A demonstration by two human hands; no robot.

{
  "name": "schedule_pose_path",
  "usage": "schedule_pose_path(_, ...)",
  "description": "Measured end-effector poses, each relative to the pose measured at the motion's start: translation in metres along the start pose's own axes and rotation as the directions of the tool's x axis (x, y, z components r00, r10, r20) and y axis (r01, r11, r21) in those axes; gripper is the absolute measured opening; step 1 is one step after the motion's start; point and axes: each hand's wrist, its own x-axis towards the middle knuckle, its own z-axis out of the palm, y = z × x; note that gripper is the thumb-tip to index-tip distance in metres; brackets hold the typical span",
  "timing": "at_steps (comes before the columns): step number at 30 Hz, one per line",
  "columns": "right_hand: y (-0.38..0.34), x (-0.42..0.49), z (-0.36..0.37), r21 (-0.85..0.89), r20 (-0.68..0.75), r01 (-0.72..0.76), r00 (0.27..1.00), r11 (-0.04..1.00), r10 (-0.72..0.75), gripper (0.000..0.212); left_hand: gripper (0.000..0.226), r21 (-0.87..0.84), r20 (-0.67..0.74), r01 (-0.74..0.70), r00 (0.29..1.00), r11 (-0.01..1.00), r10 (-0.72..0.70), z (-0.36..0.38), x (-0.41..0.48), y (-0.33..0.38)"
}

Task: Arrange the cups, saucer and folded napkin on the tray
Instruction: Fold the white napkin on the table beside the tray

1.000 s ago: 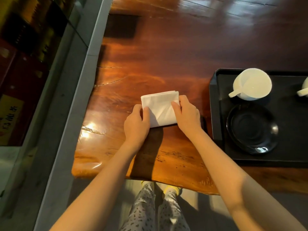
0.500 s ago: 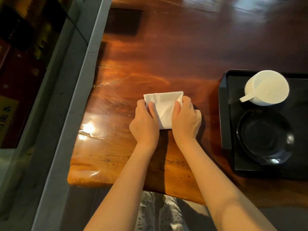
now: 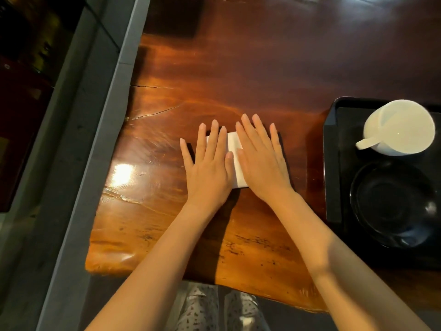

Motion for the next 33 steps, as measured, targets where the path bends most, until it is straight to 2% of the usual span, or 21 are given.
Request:
schedule_pose_path(3,0.006,0.002,-0.003,0.03,0.119,0.012,0.993,0.999,-0.016,0.065,0.059,0.083,0.009,-0.019,1.0,0.996,0.018,0.0,0.001,-0.004)
schedule_pose_path(8,0.013,0.002,-0.006,-0.028,0.166,0.102,0.981,0.994,-0.096,0.071,0.053,0.089,0.04,-0.024,0.999,0.996,0.02,0.003,0.003,-0.012)
schedule_pose_path(13,0.024,-0.002,-0.01,-0.045,0.226,0.161,0.963,0.986,-0.147,0.077,0.067,0.059,0.076,-0.041,0.996,0.997,0.037,-0.003,0.003,-0.012)
schedule_pose_path(17,0.036,-0.016,-0.015,0.02,0.279,0.144,0.949,0.989,-0.144,0.088,0.069,0.049,0.116,-0.054,0.992,0.997,0.048,-0.004,0.005,-0.012)
schedule_pose_path(20,0.039,-0.02,-0.017,0.039,0.287,0.145,0.946,0.989,-0.15,0.091,0.063,0.064,0.126,-0.073,0.99,0.995,0.064,-0.008,0.008,-0.012)
schedule_pose_path(24,0.041,-0.017,-0.02,0.062,0.303,0.173,0.935,0.983,-0.184,0.09,0.055,0.17,0.112,-0.201,0.977,0.965,0.184,-0.015,0.019,-0.02)
schedule_pose_path(26,0.047,-0.013,-0.024,0.067,0.341,0.231,0.909,0.971,-0.24,0.089,0.045,0.115,0.082,-0.278,0.959,0.954,0.27,-0.016,0.031,-0.02)
schedule_pose_path(29,0.066,0.002,-0.04,0.1,0.454,0.322,0.827,0.941,-0.331,0.084,0.036,0.057,0.061,-0.412,0.911,0.909,0.409,-0.016,0.033,-0.016)
schedule_pose_path(31,0.074,0.012,-0.051,0.058,0.485,0.351,0.808,0.935,-0.334,0.077,0.033,-0.015,0.076,-0.349,0.934,0.937,0.349,-0.017,0.02,-0.009)
schedule_pose_path(33,0.065,0.011,-0.056,-0.023,0.412,0.282,0.877,0.959,-0.248,0.07,0.035,-0.063,0.07,-0.215,0.973,0.975,0.219,-0.016,0.001,-0.001)
